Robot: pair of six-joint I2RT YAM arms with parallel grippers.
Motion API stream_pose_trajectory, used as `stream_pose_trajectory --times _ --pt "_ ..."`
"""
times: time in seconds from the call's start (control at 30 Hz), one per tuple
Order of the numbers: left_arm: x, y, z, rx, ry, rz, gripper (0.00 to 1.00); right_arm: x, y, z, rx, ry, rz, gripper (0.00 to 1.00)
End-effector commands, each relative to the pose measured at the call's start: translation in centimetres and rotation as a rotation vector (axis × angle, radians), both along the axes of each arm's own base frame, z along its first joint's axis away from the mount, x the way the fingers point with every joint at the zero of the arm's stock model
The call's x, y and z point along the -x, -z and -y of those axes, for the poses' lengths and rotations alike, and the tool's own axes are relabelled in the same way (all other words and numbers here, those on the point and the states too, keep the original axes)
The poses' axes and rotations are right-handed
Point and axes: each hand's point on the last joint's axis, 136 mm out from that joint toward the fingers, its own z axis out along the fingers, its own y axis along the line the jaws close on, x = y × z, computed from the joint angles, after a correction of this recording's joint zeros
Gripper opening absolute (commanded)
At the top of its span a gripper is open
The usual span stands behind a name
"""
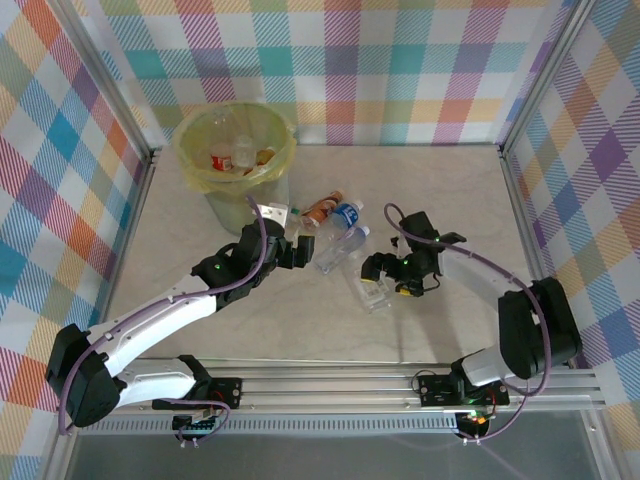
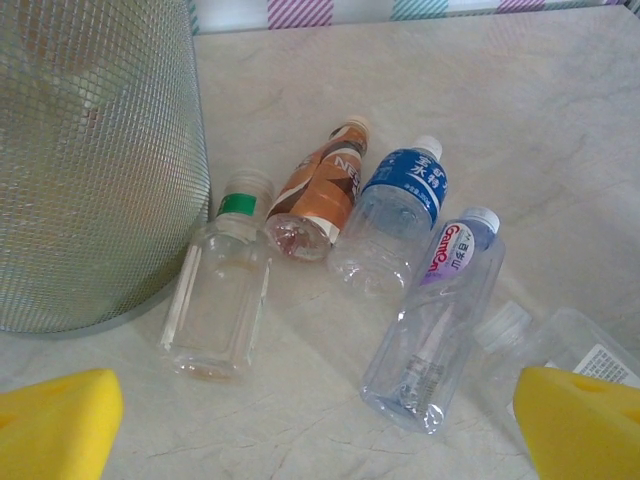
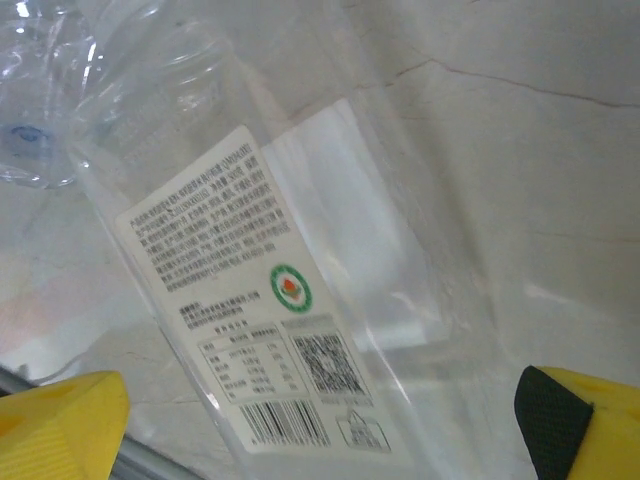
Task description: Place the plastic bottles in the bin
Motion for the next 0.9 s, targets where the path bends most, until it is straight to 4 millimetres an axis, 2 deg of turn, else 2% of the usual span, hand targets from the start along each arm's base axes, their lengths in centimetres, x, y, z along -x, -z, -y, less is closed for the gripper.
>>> stream_pose_trajectory --times 0.0,0.2,0.37,0.53,0.87 --pt "-0.1 -1.0 0.1 0.043 -0.024 0.042 1.0 0.2 -0.9 2.2 0.176 0.014 0.042 1.0" --pt "0.0 -1.8 -1.2 0.071 -0.089 0.075 1.0 0.0 -1.9 1.4 0.274 -0.098 0.142 1.0" --pt "0.1 -2.1 -2.5 0.077 -0.144 0.096 1.0 0.2 -1.1 0.2 0.335 -0.207 0.169 1.0" --pt "0.2 -2.1 -2.9 0.075 -0.159 0.097 1.0 0.2 -0.5 -1.2 0.368 -0.292 0.192 1.0" --pt "0.3 -1.8 -3.2 0.066 -0.169 0.091 1.0 0.1 0.8 -1.7 0.408 -0.337 0.179 1.0"
